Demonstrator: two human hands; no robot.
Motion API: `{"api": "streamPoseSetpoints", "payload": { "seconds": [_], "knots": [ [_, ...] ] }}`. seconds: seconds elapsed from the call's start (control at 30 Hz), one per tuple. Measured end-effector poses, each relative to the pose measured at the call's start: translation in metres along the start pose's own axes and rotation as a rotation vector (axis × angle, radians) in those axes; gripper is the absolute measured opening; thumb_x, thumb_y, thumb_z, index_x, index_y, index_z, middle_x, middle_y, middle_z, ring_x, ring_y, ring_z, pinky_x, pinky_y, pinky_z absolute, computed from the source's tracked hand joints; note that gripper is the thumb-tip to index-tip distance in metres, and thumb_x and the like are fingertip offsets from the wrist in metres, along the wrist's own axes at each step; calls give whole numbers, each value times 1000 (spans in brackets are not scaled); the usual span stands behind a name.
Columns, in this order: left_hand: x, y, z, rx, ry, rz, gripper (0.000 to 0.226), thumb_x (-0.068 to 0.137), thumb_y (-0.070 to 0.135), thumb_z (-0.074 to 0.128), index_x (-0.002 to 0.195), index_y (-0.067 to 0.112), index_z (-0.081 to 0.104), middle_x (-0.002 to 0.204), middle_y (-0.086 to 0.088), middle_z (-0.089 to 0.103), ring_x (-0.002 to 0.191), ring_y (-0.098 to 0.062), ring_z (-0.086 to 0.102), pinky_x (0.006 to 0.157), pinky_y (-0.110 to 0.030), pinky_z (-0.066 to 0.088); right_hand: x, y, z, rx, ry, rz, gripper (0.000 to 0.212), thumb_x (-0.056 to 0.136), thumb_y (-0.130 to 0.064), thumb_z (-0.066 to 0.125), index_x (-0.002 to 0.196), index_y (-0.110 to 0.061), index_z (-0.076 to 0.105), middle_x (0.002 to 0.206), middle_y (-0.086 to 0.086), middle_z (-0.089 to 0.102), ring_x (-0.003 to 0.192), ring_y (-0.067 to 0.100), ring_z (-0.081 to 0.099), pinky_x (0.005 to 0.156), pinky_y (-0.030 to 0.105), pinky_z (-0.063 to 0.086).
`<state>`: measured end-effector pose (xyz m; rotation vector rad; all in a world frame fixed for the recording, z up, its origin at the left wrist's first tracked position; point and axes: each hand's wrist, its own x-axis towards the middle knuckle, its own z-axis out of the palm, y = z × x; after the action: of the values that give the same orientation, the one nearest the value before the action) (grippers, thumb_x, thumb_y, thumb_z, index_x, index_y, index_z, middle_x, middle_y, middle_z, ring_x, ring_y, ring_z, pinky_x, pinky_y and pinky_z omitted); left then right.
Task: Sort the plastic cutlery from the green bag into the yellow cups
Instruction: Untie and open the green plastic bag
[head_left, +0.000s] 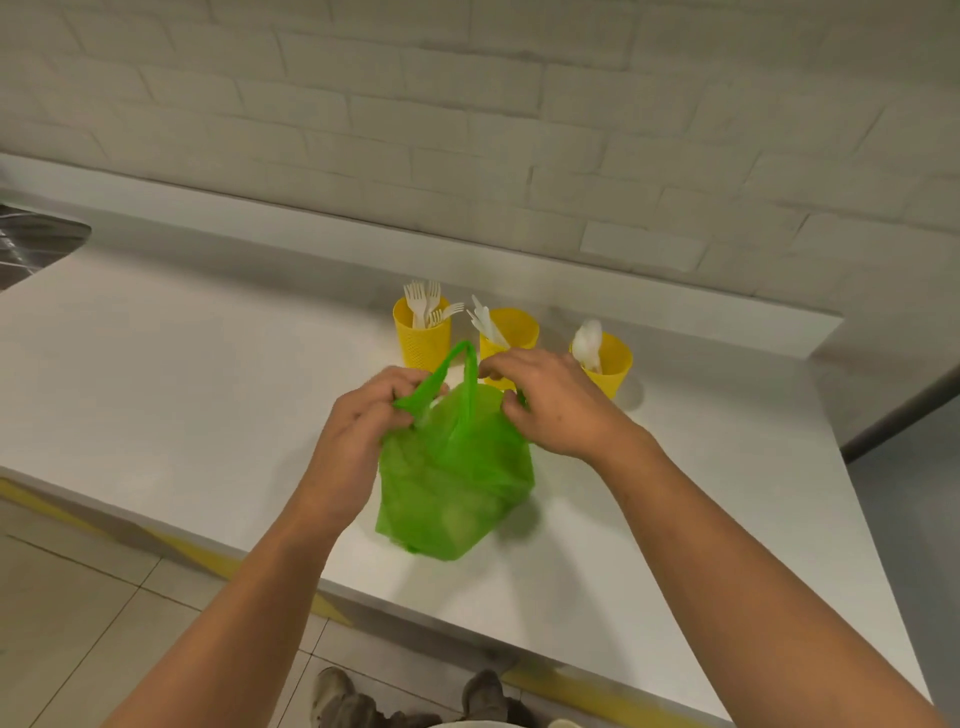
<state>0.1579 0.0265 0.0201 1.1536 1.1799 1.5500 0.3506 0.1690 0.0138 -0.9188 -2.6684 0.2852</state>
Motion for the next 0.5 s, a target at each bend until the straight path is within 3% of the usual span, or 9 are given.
{"api": "streamPoseSetpoints", "payload": {
  "seconds": [0.1,0.17,0.23,0.3,0.37,0.43,0.5],
  "knots": [
    [1,7,4,-30,-92,-127,27,90,22,41,68,17,56,74,-21,67,67,-30,60,66,-32,50,3,6,-5,147,-56,197,29,100,-16,41,120,-26,59,90,7,72,82,31,66,73,45,54],
    [3,9,4,2,-147,-297,46,96,47,33,76,11,52,65,-23,62,51,-29,54,54,-29,46,7,9,-9,283,26,319,27,104,-18,38,116,-21,62,85,10,73,75,28,64,73,43,54],
    [4,10,4,114,-204,-502,66,99,66,24,90,8,55,67,-23,65,48,-27,53,52,-29,46,14,11,-14,376,94,412,28,106,-20,38,114,-16,64,92,12,73,83,29,66,80,42,53],
    [4,6,5,397,-240,-574,50,105,58,30,107,16,57,79,-15,74,54,-26,59,66,-33,49,21,11,-19,309,129,447,29,106,-22,38,121,-14,62,113,14,67,104,35,63,90,43,51],
    [2,-2,5,786,-284,-480,28,102,50,50,122,30,51,101,-1,74,68,-23,72,75,-36,52,24,6,-21,1,183,413,35,104,-29,43,135,-17,53,142,17,46,125,39,48,98,49,44],
    [1,-11,7,1205,-315,-343,57,92,56,61,141,41,36,127,1,58,94,-26,72,82,-38,55,22,-10,-25,-195,301,298,47,98,-36,47,143,-22,47,155,18,29,136,41,34,101,54,40],
    [2,-19,15,1426,-218,-274,84,80,67,66,149,44,24,139,-3,41,111,-30,62,90,-44,53,16,-30,-29,-163,339,81,53,93,-41,51,143,-24,48,156,16,30,138,39,33,105,54,38]
  ]
}}
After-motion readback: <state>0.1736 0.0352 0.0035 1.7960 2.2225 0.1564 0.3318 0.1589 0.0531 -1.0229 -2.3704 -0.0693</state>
